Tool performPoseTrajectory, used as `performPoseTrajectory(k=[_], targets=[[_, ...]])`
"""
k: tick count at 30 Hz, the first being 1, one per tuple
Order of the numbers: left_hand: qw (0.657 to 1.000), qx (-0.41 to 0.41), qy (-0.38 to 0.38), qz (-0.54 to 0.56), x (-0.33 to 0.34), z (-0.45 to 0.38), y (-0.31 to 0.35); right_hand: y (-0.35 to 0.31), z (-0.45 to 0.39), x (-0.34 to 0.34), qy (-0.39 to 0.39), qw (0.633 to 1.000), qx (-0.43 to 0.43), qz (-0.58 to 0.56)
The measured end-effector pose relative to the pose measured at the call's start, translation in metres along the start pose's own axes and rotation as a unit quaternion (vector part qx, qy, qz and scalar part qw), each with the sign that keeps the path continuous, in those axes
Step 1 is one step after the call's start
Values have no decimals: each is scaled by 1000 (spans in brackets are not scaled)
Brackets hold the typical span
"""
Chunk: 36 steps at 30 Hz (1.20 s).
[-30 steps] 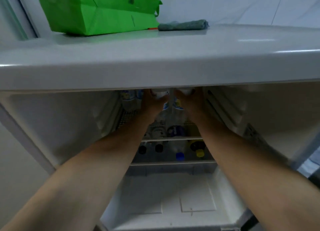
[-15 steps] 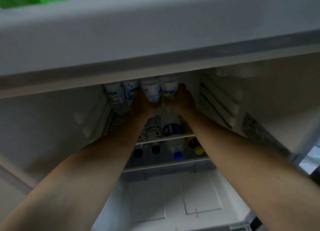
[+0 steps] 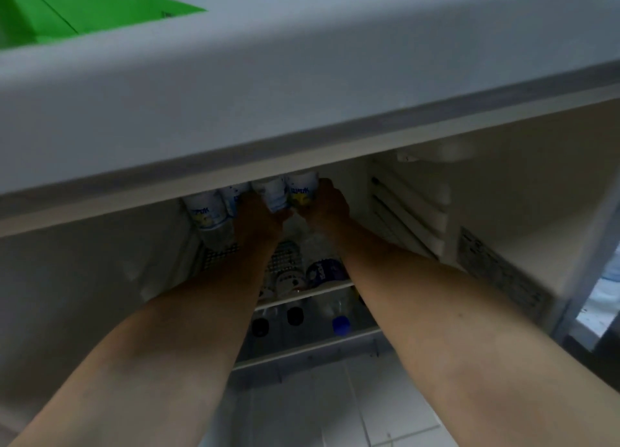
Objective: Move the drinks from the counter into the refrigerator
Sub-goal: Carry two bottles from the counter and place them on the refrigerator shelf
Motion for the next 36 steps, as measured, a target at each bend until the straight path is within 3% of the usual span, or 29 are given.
performPoseTrajectory(k=[4,10,14,18,21,23,29,32,36], targets=[[1000,-20,-6,13,4,1,-3,2,5,2,-13,999,0,34],[998,-22,-1,56,7,5,-5,5,27,5,-44,997,-20,-60],[999,-16,-22,23,10,15,-6,10,49,-10,-23,996,-5,-86],[997,-29,-35,61,9,34,-7,11,71,-23,-11,999,-7,-49],[996,-45,19,68,-7,53,-2,8,96,-33,-9,999,-8,-38],[994,-28,57,86,-22,74,11,9,121,-40,-5,999,-10,-34],[979,64,59,185,-35,171,73,44,229,-75,57,996,8,-71],[956,117,26,268,-30,246,102,80,291,-98,86,993,27,-75],[945,96,-85,300,-2,344,113,145,388,-145,156,982,91,-64]])
Point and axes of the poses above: each hand's wrist, its own z-axis away from the middle knuckle, its own x-axis out of the palm, y = z × x, the point moved 9 cm from there along -z, towards the middle knuckle, and after that the axes turned 3 degrees about x, right-handed, at the moved point
